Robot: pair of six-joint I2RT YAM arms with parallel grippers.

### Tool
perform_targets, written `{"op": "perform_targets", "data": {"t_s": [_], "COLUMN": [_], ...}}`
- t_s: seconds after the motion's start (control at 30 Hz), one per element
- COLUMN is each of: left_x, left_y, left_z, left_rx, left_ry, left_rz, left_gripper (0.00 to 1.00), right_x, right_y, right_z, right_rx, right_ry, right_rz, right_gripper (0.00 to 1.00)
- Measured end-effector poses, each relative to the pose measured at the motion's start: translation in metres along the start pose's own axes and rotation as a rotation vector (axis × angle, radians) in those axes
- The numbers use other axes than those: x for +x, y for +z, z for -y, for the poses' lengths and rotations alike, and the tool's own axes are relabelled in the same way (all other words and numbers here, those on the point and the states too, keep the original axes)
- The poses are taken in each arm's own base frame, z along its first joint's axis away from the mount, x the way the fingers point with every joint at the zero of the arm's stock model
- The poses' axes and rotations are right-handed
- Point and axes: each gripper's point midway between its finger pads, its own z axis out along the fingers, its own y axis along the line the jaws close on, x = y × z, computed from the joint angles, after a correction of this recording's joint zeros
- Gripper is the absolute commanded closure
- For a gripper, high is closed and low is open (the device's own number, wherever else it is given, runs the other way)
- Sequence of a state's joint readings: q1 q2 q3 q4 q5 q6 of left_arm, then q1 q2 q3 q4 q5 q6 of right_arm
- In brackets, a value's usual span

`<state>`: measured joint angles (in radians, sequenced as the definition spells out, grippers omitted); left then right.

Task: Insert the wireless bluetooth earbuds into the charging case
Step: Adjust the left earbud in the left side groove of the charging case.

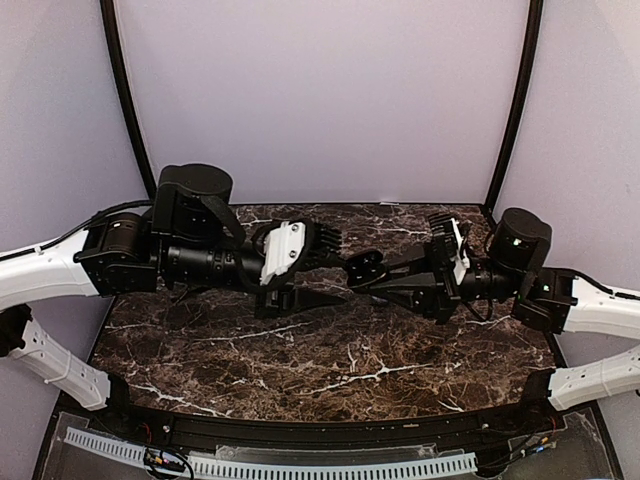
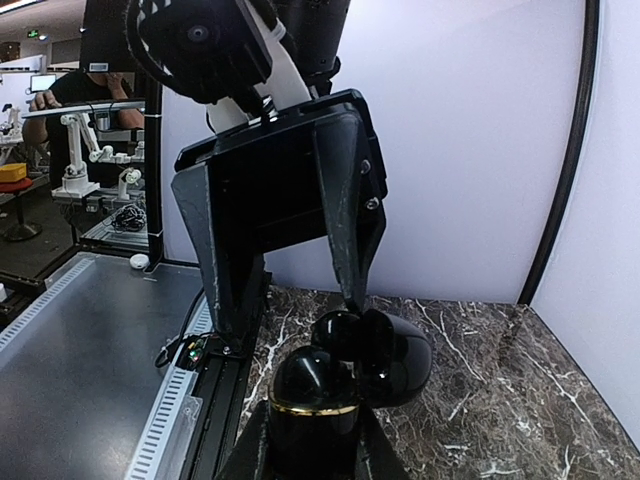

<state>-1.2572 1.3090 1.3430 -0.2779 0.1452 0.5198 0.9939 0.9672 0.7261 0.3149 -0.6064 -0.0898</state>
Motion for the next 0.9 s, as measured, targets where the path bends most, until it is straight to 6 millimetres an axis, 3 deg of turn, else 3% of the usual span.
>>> {"op": "perform_targets", "data": {"t_s": [0.23,0.57,0.9], "left_x": [-0.003,0.003,-0.009], "left_y": [0.002,0.013,-0.003], "left_z": [-0.004,-0.007,-0.019], "left_rx": [-0.018,-0.031,-0.102], "left_ry": [-0.01,-0.065,-0.066], "left_rz": [0.008,-0.013,0.027], "left_gripper": [0.53,0.56,0.53], "right_x": [0.008,0.003,0.001], "right_y": [0.001,-0.001,-0.006], "right_z": [0.0,0.005,0.019], "right_rx": [-0.003,0.034,0.127], "right_ry": [0.02,0.007,-0.004], "right_rz": [-0.026,-0.018,-0.02], "right_gripper": [1.0,1.0,1.0]}}
